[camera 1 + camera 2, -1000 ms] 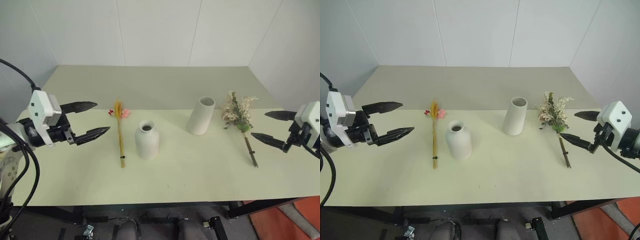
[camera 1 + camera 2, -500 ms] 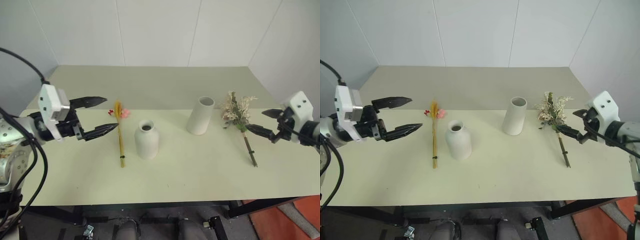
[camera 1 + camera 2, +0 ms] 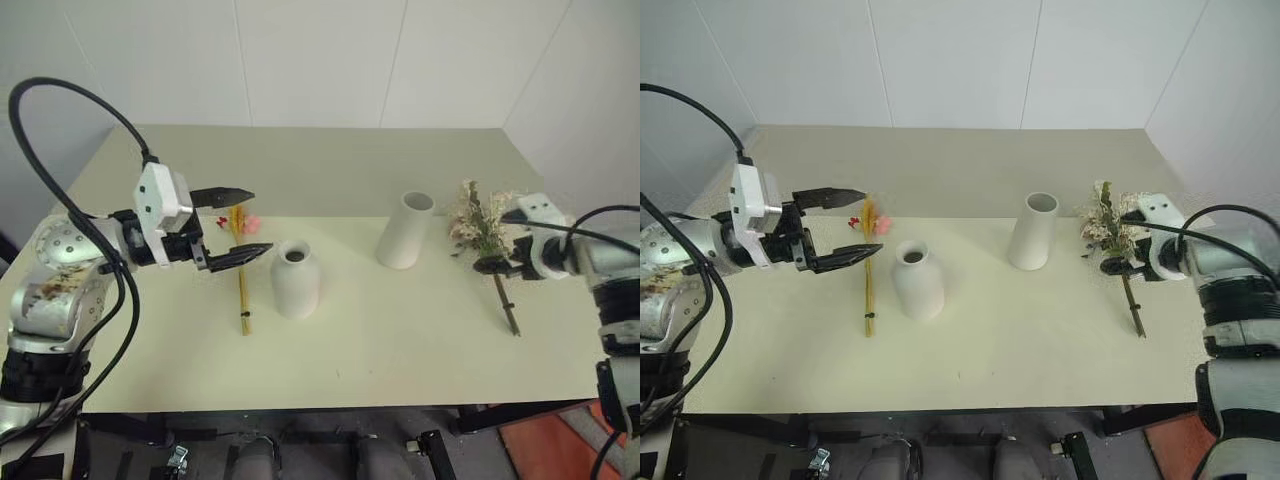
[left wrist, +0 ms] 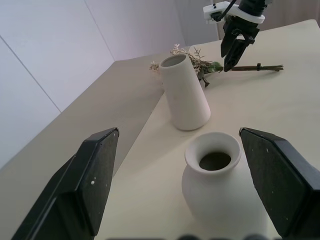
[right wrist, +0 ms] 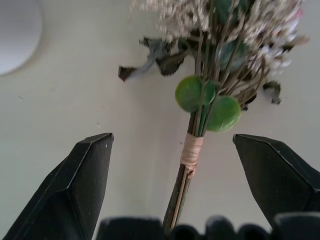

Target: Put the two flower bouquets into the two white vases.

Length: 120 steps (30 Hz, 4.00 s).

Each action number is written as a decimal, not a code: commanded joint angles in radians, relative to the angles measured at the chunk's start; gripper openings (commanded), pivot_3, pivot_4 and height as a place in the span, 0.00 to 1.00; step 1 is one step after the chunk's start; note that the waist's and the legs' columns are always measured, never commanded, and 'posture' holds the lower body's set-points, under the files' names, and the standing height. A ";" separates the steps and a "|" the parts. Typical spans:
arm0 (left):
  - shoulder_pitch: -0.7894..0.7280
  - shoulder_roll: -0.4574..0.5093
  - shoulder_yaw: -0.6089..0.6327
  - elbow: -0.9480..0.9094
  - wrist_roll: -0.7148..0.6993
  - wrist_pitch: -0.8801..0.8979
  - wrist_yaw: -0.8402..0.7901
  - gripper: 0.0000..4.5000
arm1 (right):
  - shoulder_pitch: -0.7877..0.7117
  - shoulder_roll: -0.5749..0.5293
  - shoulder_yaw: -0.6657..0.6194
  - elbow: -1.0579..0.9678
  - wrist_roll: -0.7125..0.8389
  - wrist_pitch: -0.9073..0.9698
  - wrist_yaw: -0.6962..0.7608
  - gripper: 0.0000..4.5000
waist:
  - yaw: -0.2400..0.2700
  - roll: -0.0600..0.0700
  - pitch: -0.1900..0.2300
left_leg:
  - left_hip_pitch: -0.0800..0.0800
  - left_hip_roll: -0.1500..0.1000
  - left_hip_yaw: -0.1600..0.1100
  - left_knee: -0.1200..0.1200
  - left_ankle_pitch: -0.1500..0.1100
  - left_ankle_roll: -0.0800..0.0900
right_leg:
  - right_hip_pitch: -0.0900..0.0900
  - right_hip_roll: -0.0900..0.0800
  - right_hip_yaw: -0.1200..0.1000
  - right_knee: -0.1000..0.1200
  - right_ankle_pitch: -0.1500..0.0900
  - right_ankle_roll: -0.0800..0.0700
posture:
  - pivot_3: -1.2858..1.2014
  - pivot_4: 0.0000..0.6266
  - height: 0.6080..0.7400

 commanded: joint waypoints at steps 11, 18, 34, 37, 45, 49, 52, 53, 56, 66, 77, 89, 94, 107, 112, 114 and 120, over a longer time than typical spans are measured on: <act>0.035 0.000 0.018 -0.042 0.005 -0.018 0.003 0.94 | -0.208 0.067 0.011 0.403 -0.136 -0.211 0.035 0.78 | -0.006 0.000 0.000 | 0.001 0.000 0.000 0.001 0.000 0.000 | 0.000 0.000 0.000 0.001 0.000 0.001 | 0.52 0.24 1.00; 0.041 0.001 0.019 -0.051 0.002 -0.010 0.006 0.94 | -0.237 0.094 -0.008 0.497 -0.161 -0.250 0.024 0.23 | -0.010 0.000 0.000 | 0.001 0.000 0.000 0.001 0.000 0.000 | 0.000 0.000 0.000 0.002 0.001 0.001 | 0.52 0.24 1.00; 0.044 0.029 0.052 -0.024 0.000 -0.015 0.002 0.94 | -0.057 0.187 -0.524 0.007 0.076 -0.802 -0.466 0.04 | -0.027 0.001 0.000 | 0.001 0.001 -0.002 -0.001 0.000 0.000 | 0.000 0.001 0.000 0.002 0.000 0.001 | 0.52 0.24 1.00; 0.041 0.036 0.052 -0.012 0.002 -0.017 -0.004 0.94 | -0.028 0.272 -0.598 -0.186 0.197 -0.782 -0.476 0.04 | -0.029 0.001 0.000 | 0.001 0.001 -0.002 -0.001 0.000 0.000 | 0.000 0.002 0.000 0.003 0.000 0.001 | 0.52 0.24 1.00; 0.033 0.041 0.059 -0.007 -0.007 -0.022 -0.020 0.94 | 0.040 0.493 -0.602 -0.477 0.465 -0.779 -0.331 0.04 | -0.023 0.001 0.000 | 0.002 0.002 -0.002 0.000 0.000 0.000 | 0.001 0.002 0.000 0.004 0.001 0.001 | 0.52 0.24 1.00; 0.043 0.049 0.066 -0.013 -0.003 -0.018 -0.019 0.94 | 0.063 0.505 -0.530 -0.461 0.411 -0.802 -0.308 0.04 | -0.018 0.001 0.000 | 0.002 0.002 -0.001 0.001 0.000 0.000 | 0.002 0.001 0.000 0.004 0.001 0.001 | 0.52 0.24 1.00; 0.058 0.054 0.077 -0.029 -0.007 -0.012 -0.013 0.94 | 0.072 0.511 -0.511 -0.454 0.398 -0.820 -0.305 0.04 | -0.021 0.001 0.000 | 0.002 0.002 -0.001 0.000 0.000 0.000 | 0.001 0.001 0.000 0.004 0.001 0.000 | 0.52 0.24 1.00; 0.064 0.055 0.082 -0.036 -0.010 -0.009 -0.011 0.94 | 0.071 0.513 -0.513 -0.448 0.402 -0.823 -0.304 0.04 | -0.022 0.001 0.000 | 0.002 0.002 -0.001 0.000 0.000 0.000 | 0.001 0.001 0.000 0.004 0.001 0.000 | 0.52 0.24 1.00; 0.082 0.056 0.090 -0.056 -0.015 -0.003 -0.004 0.94 | 0.061 0.510 -0.511 -0.407 0.398 -0.834 -0.294 0.04 | -0.023 0.001 0.000 | 0.002 0.002 -0.001 0.000 0.000 0.000 | 0.001 0.001 0.000 0.004 0.001 0.000 | 0.52 0.24 1.00; 0.118 0.066 0.119 -0.094 -0.028 0.020 0.012 0.94 | 0.078 0.524 -0.463 -0.288 0.335 -0.920 -0.242 0.04 | -0.026 0.001 0.000 | 0.002 0.002 -0.001 0.000 0.000 0.000 | 0.001 0.001 0.000 0.004 0.001 0.000 | 0.52 0.24 1.00; 0.125 0.066 0.127 -0.098 -0.025 0.025 0.021 0.94 | 0.188 0.528 -0.426 -0.413 0.343 -0.902 -0.190 0.73 | -0.023 0.002 0.000 | 0.002 0.002 -0.001 0.000 0.000 0.000 | 0.001 0.001 0.000 0.004 0.001 0.000 | 0.52 0.24 1.00; 0.054 -0.016 0.170 -0.081 -0.011 0.129 0.286 0.94 | 0.411 0.430 -0.454 -0.646 0.377 -0.841 -0.155 0.99 | -0.019 0.001 0.000 | 0.002 0.002 -0.002 0.001 0.000 0.000 | 0.001 0.001 0.000 0.004 0.001 0.001 | 0.52 0.24 1.00; -0.065 -0.028 0.050 -0.129 0.239 0.372 0.652 0.94 | 0.469 0.329 -0.494 -0.717 0.430 -0.769 -0.104 0.99 | -0.013 0.001 0.001 | 0.004 0.001 -0.002 0.001 0.000 0.000 | 0.003 0.001 0.000 0.004 0.001 0.001 | 0.52 0.24 1.00; -0.516 -0.323 -0.046 0.144 0.271 1.309 0.935 0.94 | 0.475 -0.171 -0.433 -0.844 0.505 -0.502 0.310 0.99 | -0.008 0.000 0.001 | 0.005 0.000 -0.005 0.000 0.000 0.000 | 0.004 0.003 0.000 0.003 -0.003 0.006 | 0.52 0.24 1.00; -0.570 -0.385 0.074 0.335 0.280 1.309 0.989 0.94 | 0.466 -0.178 -0.443 -0.851 0.485 -0.500 0.286 0.99 | -0.008 0.000 0.001 | 0.006 -0.001 -0.007 0.001 0.000 0.000 | 0.004 0.003 0.001 0.003 -0.003 0.007 | 0.52 0.24 1.00; -0.576 -0.384 0.052 0.381 0.285 1.309 0.997 0.94 | 0.470 -0.167 -0.451 -0.860 0.490 -0.490 0.264 0.99 | -0.004 0.000 0.001 | 0.006 -0.002 -0.007 0.001 0.000 0.000 | 0.004 0.002 0.000 0.003 -0.002 0.006 | 0.52 0.24 1.00; -0.612 -0.426 0.094 0.555 0.284 1.309 1.028 0.94 | 0.517 -0.151 -0.461 -0.907 0.474 -0.496 0.213 0.99 | 0.007 -0.001 0.001 | 0.004 -0.004 -0.007 0.001 0.000 0.000 | 0.004 0.000 0.000 0.003 0.000 0.002 | 0.52 0.24 1.00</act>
